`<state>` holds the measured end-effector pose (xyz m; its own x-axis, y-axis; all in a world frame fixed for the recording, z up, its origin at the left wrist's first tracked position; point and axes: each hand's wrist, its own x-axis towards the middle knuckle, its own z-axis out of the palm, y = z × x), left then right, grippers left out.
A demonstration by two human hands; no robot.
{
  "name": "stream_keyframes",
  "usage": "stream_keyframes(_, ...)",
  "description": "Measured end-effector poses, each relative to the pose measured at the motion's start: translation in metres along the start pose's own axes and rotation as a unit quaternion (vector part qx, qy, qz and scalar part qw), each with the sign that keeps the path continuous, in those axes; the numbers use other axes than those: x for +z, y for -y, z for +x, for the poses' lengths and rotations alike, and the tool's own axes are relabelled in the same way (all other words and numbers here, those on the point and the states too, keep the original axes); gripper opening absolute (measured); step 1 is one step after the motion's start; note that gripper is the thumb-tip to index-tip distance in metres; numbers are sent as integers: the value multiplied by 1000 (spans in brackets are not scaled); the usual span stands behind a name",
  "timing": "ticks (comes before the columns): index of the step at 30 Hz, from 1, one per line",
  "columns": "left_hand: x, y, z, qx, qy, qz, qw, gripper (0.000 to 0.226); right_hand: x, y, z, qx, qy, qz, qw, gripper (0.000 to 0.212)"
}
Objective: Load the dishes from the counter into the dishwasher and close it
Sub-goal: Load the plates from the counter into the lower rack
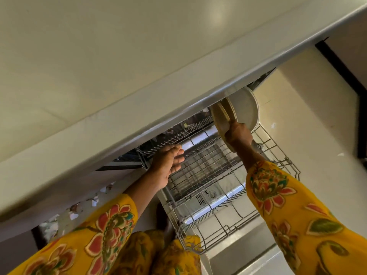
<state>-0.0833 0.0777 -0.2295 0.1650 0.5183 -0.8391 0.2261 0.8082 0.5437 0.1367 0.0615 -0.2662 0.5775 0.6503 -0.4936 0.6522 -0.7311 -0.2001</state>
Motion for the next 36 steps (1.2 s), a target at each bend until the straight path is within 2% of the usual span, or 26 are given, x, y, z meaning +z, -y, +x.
stream_keyframes(15,-36,35,12,-24,-41,19,999,22,18,6,36,13,7,3,1000,38)
stream_keyframes(21,-37,37,6,-28,-46,9,999,21,24,0,26,38,-24,43,998,37)
stream_keyframes(24,-36,37,3,-25,-43,8,999,20,25,-5,20,27,-37,38,998,36)
stream_keyframes(29,-34,41,3,-27,-44,9,999,17,30,-5,23,-3,-8,-14,1000,36)
stream_keyframes(36,-42,51,6,-32,-50,8,998,16,30,3,36,-13,-22,-5,1000,44)
